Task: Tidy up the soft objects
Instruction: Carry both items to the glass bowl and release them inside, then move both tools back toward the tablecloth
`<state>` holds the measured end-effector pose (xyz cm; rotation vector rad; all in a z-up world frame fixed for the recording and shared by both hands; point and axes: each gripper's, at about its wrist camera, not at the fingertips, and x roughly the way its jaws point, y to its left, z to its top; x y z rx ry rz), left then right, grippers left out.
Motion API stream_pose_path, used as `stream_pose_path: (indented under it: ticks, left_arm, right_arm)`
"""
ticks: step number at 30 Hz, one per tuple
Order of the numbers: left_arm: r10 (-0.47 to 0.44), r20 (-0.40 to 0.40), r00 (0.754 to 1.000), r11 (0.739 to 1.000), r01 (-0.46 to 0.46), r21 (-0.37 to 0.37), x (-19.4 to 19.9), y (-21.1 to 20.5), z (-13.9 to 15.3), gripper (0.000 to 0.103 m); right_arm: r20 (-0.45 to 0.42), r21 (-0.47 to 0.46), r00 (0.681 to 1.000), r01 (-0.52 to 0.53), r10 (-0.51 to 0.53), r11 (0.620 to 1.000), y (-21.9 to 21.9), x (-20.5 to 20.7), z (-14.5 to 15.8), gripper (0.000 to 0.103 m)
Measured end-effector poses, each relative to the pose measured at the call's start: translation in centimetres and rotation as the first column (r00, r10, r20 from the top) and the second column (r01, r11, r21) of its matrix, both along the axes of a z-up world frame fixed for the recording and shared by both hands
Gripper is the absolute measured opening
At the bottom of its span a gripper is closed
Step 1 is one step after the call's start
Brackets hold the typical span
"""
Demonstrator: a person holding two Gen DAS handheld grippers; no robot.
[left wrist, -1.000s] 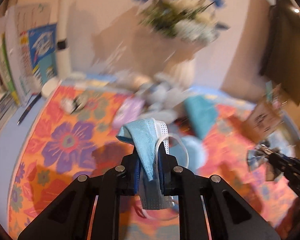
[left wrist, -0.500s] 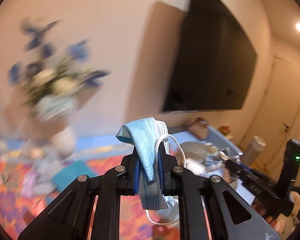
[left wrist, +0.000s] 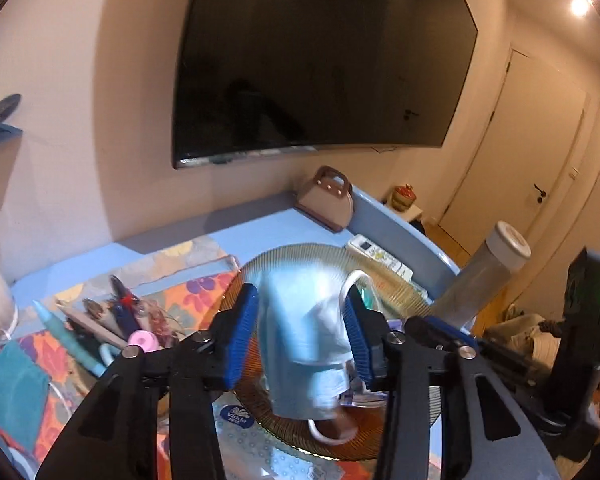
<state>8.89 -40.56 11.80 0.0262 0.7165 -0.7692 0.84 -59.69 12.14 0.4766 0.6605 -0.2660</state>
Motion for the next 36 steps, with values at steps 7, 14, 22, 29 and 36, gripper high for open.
stream_pose_path:
  ticks: [7,14,22,29,36]
  left_arm:
    - [0.005,-0.022,1.000,1.000,-0.006,-0.021,-1.2,3.8,0.1,0.041]
    - [0.087,0.066,0.994,0.994,-0.082,-0.071,-5.1,11.9,4.1,0.092]
    - [0.312,0.168,0.935,0.950,-0.305,-0.066,-9.4,25.6,7.8,0.094]
    - [0.564,0.175,0.807,0.820,-0.572,-0.004,-11.3,37.7,7.1,0.096]
    - [0.695,0.191,0.693,0.702,-0.711,0.027,-13.2,45.8,6.8,0.096]
  right_arm:
    - [-0.033,-0.041,0.999,0.008,-0.010,0.999,0.9,-0.7,-0.2,0.027]
    - [0.006,-0.040,0.998,-0.058,0.058,0.998,4.8,-2.0,1.5,0.045]
    - [0.110,-0.085,0.957,-0.260,0.268,0.962,14.7,-3.5,4.4,0.078]
    - [0.054,-0.096,0.880,-0.466,0.473,0.879,25.6,-2.3,2.2,0.080]
    - [-0.094,-0.063,0.796,-0.604,0.598,0.795,33.6,0.1,-4.6,0.080]
